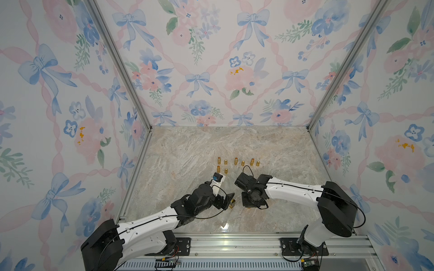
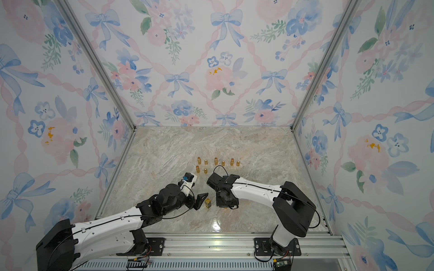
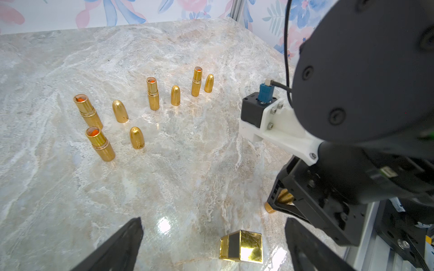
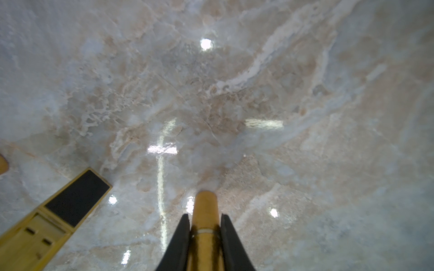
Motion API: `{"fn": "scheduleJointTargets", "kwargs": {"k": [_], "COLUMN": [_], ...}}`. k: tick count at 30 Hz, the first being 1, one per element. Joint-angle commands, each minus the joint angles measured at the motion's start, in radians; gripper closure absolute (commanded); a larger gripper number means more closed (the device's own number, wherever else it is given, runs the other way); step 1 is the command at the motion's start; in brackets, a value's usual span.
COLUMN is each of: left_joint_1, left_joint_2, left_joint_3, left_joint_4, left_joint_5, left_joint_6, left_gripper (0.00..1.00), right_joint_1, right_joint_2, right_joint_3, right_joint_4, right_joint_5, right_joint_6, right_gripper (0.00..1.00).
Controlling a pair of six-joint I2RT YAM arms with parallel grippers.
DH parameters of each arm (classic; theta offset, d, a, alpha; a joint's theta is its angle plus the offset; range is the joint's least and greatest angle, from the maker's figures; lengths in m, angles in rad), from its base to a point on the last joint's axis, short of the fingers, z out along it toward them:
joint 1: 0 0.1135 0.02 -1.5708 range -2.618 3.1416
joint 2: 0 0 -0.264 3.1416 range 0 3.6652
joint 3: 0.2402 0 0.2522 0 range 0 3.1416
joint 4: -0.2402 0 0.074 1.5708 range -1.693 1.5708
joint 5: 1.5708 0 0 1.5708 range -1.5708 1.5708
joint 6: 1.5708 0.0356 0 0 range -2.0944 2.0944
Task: Open the lipstick cap
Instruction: Pick up the lipstick at the center of the board, then open the cover of the lipstick.
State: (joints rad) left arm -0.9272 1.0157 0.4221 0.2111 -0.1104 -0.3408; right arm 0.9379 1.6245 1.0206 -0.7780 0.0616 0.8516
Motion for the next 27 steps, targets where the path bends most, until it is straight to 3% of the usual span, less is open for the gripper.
{"fn": "scheduleJointTargets", "kwargs": {"k": [1, 8, 14, 18, 27], "left_joint_1": [-0.005, -0.002, 0.015, 0.044, 0.092], "left_joint_2": [0.009, 0.004, 0.06, 0.098, 0.218], "left_joint_3": [0.037, 0.066, 0.115, 0.111, 0.138], "left_joint_4": [-0.007, 0.012, 0.044, 0.124, 0.2], "left_joint_5": [-0.025, -0.057, -0.012, 0.079, 0.315], "left_joint_6": [0.033, 0.109, 0.224, 0.272, 0.366], "left_gripper": [0.02, 0.02, 0.02, 0.03, 0.21], "right_joint_1": [0.006, -0.046, -0.129, -0.194, -0.289], "right_joint_2": [-0.022, -0.072, -0.081, -0.083, -0.055], "right_joint_3": [0.044, 0.16, 0.266, 0.285, 0.324], "right_joint_4": [-0.053, -0.153, -0.207, -0.179, -0.122], "right_joint_5": [0.027, 0.014, -0.059, -0.151, -0.346], "right_joint_6": [-0.042, -0.14, -0.259, -0.3, -0.358], "right_gripper": [0.79, 0.79, 0.79, 0.79, 0.79]}}
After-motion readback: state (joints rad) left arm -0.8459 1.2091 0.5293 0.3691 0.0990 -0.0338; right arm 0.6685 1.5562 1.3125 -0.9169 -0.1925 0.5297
